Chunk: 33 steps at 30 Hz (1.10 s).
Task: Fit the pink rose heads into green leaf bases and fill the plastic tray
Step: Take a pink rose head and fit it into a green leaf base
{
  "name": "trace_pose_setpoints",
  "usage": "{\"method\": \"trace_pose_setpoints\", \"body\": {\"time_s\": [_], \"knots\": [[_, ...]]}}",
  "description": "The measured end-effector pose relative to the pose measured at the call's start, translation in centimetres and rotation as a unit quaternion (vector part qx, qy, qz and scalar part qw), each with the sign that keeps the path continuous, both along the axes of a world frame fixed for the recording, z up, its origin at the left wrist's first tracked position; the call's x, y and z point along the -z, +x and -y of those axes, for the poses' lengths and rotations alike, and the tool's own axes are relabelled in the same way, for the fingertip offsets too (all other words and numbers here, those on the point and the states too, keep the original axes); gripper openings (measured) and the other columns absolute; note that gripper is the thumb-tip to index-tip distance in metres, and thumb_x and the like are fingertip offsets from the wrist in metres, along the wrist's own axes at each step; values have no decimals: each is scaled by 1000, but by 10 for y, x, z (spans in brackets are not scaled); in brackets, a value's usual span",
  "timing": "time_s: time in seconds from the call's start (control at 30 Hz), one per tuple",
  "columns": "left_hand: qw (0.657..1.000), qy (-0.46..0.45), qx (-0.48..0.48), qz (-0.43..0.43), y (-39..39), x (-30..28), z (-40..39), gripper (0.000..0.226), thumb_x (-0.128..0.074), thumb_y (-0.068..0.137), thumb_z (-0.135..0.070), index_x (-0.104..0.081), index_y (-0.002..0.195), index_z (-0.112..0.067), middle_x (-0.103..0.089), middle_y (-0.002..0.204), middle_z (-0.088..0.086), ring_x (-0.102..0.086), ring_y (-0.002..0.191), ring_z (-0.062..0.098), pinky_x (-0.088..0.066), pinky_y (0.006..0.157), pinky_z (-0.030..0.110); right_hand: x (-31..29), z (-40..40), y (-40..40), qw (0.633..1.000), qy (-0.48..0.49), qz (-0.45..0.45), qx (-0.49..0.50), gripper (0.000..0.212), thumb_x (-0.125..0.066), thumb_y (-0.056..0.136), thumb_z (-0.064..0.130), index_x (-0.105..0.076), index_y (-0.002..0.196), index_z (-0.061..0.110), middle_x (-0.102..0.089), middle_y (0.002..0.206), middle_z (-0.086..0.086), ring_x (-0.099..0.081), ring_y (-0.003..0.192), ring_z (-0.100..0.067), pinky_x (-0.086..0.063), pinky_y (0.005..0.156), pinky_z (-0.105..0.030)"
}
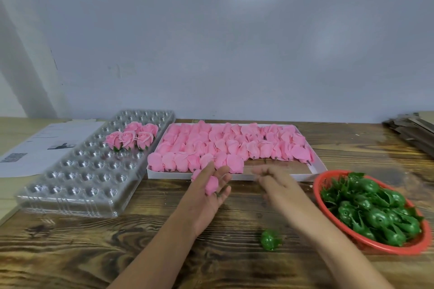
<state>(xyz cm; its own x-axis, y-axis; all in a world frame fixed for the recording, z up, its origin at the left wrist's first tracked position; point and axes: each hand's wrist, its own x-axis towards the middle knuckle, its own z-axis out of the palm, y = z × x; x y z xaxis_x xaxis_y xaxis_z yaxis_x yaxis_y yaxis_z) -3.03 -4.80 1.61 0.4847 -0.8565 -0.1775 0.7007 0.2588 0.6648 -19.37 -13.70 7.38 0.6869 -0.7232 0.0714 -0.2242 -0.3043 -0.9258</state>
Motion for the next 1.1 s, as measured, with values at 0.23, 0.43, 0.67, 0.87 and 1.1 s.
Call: {"method": "trace_pose_setpoints", "body": {"time_s": [0.23, 0.43, 0.67, 0.87, 1.1], "knots": [[1000, 1, -6, 1, 0, 0, 1, 45, -73, 83, -33, -59, 121, -12, -76, 97, 3, -73, 83, 14, -56, 81, 33, 39, -64, -12, 990, 8, -30, -137, 18, -61, 96, 21, -60, 102, 37, -68, 93, 10, -57, 70, 2, -42, 69, -10], [1000, -2, -4, -11, 0, 1, 1, 40, -74, 83, -32, -61, 117, -16, -77, 99, 3, -74, 84, 15, -56, 81, 35, 53, -34, -23, 983, -137, -106, -59, 21, -58, 97, 21, -50, 106, 38, -63, 98, 18, -57, 92, 6, -35, 82, -2], [1000, 5, 1, -18, 2, 2, 1, 50, -76, 83, -32, -59, 128, -16, -77, 103, 4, -75, 88, 16, -59, 78, 35, 59, 23, -22, 970, -150, -173, 82, 26, -58, 97, 24, -54, 122, 17, -64, 103, 5, -60, 97, -14, -37, 80, -22], [1000, 8, -2, -17, 1, 1, 1, 50, -77, 82, -32, -60, 127, -18, -77, 104, 4, -75, 89, 16, -58, 77, 36, 54, 42, -18, 961, -124, -175, 177, 22, -53, 98, 21, -56, 116, 8, -69, 107, -16, -64, 101, -32, -41, 76, -31], [1000, 10, -3, -19, 1, 0, 1, 50, -76, 83, -31, -60, 127, -18, -78, 102, 4, -76, 87, 16, -57, 80, 36, 46, 30, -13, 978, -110, -114, 136, 31, -63, 95, 28, -52, 121, 16, -62, 92, 5, -61, 89, -17, -42, 74, -27]]}}
